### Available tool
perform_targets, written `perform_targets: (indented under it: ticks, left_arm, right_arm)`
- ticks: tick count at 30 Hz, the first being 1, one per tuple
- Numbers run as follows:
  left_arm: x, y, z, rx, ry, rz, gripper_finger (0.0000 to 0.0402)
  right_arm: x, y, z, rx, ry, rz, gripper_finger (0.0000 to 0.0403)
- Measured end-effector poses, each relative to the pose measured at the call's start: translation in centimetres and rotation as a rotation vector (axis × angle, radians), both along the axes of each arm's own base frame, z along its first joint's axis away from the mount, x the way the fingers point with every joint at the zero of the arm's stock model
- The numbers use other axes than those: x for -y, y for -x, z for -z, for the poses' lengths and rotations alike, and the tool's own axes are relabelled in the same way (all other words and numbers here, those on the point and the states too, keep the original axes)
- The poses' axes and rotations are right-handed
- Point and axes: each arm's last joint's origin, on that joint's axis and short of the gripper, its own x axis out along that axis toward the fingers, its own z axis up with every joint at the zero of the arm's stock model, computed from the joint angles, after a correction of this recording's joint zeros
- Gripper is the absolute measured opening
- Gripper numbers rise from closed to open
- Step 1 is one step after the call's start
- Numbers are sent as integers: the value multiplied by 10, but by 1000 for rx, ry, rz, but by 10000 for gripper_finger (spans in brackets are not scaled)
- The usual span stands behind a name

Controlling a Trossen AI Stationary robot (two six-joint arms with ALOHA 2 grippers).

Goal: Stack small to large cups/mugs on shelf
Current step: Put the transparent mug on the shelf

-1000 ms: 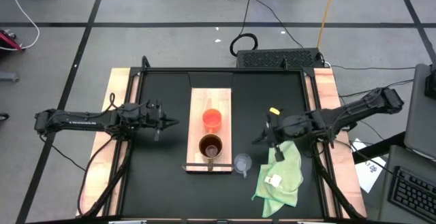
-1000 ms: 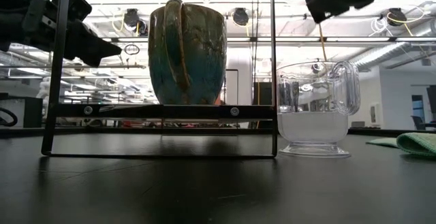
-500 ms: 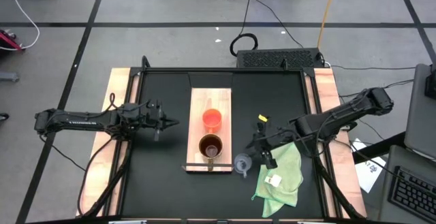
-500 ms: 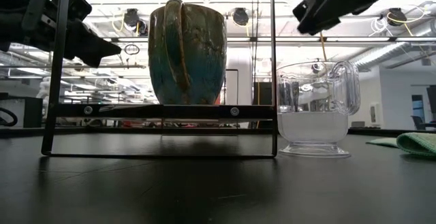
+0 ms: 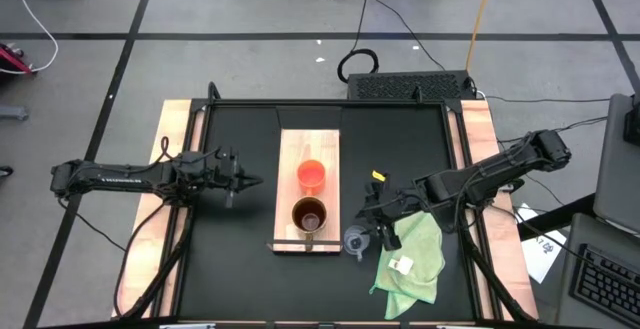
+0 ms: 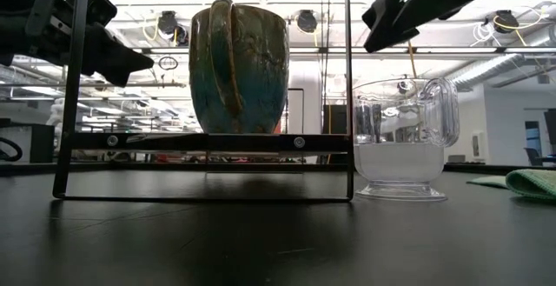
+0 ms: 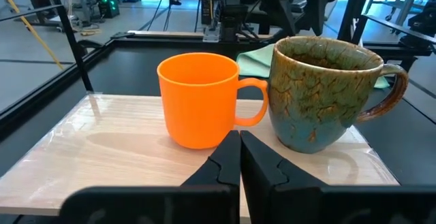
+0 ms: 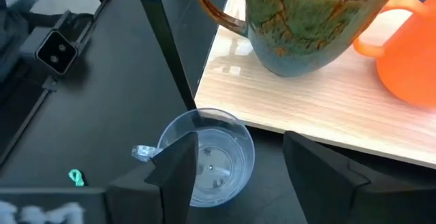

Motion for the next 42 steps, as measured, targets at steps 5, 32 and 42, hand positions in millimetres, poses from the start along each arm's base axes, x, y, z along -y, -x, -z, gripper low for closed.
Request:
perform_targets:
  ticks: [5,32,42]
  left_arm:
    - [0,0,1,-6,-2,2,4]
    - [0,0,0,0,105,-25,21]
    - [0,0,0,0,122,-27,21]
  right_arm:
    - [0,0,0,-1,-1,2,207]
    - [-1,-2,-2,5,-81,71,205]
    - [-1,-2,-2,2,-88,79,205]
